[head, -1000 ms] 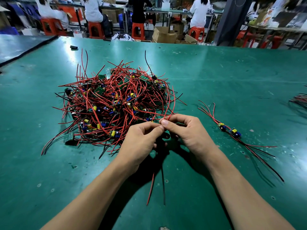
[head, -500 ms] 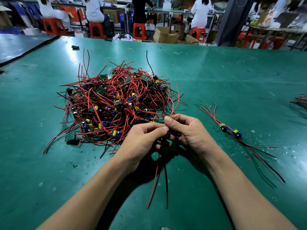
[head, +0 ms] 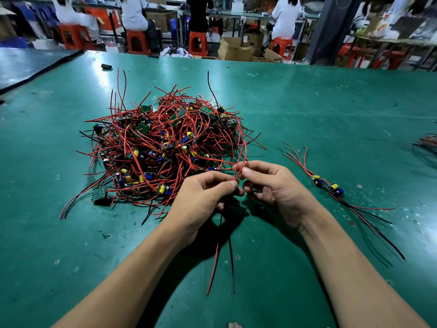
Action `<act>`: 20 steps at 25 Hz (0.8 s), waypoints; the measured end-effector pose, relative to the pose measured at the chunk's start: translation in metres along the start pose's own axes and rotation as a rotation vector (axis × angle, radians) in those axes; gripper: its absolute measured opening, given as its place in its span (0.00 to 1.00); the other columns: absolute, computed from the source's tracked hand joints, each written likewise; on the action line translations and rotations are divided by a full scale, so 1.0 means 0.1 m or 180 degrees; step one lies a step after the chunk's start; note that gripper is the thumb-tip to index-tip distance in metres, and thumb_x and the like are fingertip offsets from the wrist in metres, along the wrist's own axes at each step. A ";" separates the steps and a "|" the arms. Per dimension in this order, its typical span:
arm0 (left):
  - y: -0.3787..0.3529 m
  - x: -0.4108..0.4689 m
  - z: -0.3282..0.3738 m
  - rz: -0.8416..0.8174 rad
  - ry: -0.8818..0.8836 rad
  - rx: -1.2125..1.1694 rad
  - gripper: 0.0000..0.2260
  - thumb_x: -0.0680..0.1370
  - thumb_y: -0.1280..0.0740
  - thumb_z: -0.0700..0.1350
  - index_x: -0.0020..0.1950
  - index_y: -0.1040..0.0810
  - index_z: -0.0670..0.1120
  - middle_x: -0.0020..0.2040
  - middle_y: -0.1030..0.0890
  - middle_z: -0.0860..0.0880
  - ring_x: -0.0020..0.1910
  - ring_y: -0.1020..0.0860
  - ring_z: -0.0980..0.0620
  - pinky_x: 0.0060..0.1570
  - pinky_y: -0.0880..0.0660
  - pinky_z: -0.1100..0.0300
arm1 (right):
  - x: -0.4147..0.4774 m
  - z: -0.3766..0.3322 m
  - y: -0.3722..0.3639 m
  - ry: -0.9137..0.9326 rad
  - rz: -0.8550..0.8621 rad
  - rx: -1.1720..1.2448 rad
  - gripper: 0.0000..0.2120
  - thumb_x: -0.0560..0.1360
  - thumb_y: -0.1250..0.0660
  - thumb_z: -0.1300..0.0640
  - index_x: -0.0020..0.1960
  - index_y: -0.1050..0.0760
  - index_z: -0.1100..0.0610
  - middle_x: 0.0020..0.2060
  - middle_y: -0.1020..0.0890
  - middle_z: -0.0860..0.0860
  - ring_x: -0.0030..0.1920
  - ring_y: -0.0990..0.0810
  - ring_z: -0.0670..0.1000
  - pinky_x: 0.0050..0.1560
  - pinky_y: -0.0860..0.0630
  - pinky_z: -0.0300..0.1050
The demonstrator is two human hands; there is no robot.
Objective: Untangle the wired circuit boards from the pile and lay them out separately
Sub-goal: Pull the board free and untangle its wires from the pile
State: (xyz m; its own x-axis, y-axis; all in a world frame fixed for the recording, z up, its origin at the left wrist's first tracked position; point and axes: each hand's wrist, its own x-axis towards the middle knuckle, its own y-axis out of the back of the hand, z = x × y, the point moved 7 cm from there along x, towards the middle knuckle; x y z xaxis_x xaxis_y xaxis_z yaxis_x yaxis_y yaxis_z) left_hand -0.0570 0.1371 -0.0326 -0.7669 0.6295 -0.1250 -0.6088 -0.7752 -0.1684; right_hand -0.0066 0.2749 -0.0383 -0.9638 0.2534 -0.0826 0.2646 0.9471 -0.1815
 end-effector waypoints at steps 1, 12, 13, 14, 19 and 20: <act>0.01 0.00 0.00 0.0033 -0.0008 0.0037 0.02 0.77 0.30 0.37 0.46 0.17 0.41 0.42 0.14 0.40 0.37 0.19 0.49 0.35 0.25 0.60 | 0.00 0.02 -0.01 -0.0032 -0.0048 -0.0098 0.09 0.70 0.24 0.53 0.50 0.14 0.52 0.44 0.17 0.51 0.39 0.22 0.48 0.43 0.27 0.41; 0.02 0.01 -0.02 -0.0095 0.0045 0.0151 0.08 0.79 0.32 0.40 0.43 0.14 0.44 0.39 0.15 0.44 0.36 0.20 0.49 0.40 0.25 0.57 | -0.01 0.05 -0.06 0.0143 0.0035 -0.0285 0.10 0.68 0.20 0.50 0.45 0.16 0.53 0.41 0.16 0.52 0.42 0.21 0.51 0.46 0.26 0.49; 0.02 0.01 -0.03 -0.0103 0.0028 0.0157 0.09 0.79 0.33 0.40 0.43 0.14 0.44 0.38 0.15 0.44 0.35 0.19 0.50 0.40 0.24 0.57 | -0.01 0.05 -0.07 0.0166 0.0053 -0.0253 0.09 0.68 0.20 0.50 0.44 0.17 0.53 0.40 0.16 0.53 0.41 0.20 0.50 0.46 0.24 0.49; 0.02 0.01 -0.03 -0.0100 0.0020 0.0146 0.09 0.79 0.33 0.40 0.42 0.14 0.44 0.38 0.15 0.44 0.34 0.19 0.50 0.40 0.23 0.58 | -0.01 0.05 -0.08 0.0197 0.0047 -0.0221 0.08 0.69 0.20 0.51 0.43 0.17 0.53 0.38 0.16 0.53 0.39 0.20 0.50 0.45 0.23 0.48; 0.04 0.03 -0.05 -0.0012 -0.0018 0.0121 0.08 0.80 0.34 0.40 0.45 0.17 0.40 0.36 0.16 0.45 0.33 0.19 0.51 0.34 0.22 0.63 | -0.02 0.01 -0.14 0.0479 0.0262 -0.0438 0.05 0.75 0.26 0.56 0.45 0.18 0.58 0.33 0.18 0.53 0.33 0.21 0.49 0.35 0.23 0.41; 0.04 0.04 -0.06 0.0027 -0.0031 0.0135 0.08 0.80 0.34 0.40 0.46 0.18 0.38 0.36 0.17 0.45 0.32 0.19 0.51 0.33 0.22 0.63 | -0.01 0.01 -0.14 0.0507 0.0343 -0.0467 0.05 0.75 0.26 0.57 0.44 0.18 0.58 0.32 0.18 0.53 0.32 0.21 0.49 0.33 0.24 0.41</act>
State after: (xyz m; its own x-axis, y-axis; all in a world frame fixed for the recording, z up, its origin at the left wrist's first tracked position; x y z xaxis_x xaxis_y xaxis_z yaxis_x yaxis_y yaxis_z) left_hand -0.0614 0.1369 -0.0399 -0.7739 0.6225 -0.1168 -0.6102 -0.7822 -0.1257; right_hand -0.0090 0.2612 -0.0363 -0.9263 0.3714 0.0639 0.3699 0.9284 -0.0346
